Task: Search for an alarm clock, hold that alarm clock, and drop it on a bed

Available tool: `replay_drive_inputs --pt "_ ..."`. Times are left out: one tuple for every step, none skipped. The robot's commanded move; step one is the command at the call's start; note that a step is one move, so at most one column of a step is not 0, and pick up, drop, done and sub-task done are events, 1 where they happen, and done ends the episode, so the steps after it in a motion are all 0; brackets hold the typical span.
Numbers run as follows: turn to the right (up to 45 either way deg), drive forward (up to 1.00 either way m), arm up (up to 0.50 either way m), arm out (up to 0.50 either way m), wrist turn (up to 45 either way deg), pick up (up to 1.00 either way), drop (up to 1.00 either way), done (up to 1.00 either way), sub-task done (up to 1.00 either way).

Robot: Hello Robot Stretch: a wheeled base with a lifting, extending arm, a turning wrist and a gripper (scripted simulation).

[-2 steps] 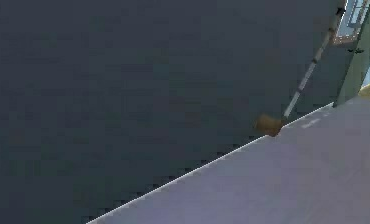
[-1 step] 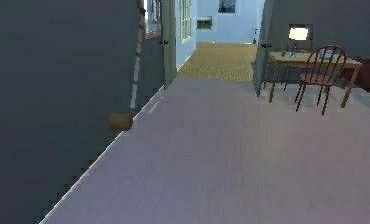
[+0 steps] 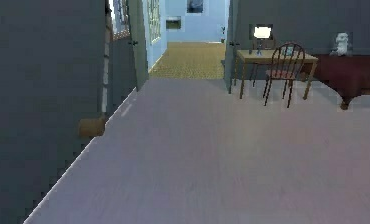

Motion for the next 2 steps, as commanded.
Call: replay_drive_inputs --pt "3.0 0.00 0.00 0.00 0.0 0.00 0.00 0.00 0.00" --pt "-45.0 0.00 0.00 0.00 0.0 0.00 0.00 0.00 0.00"
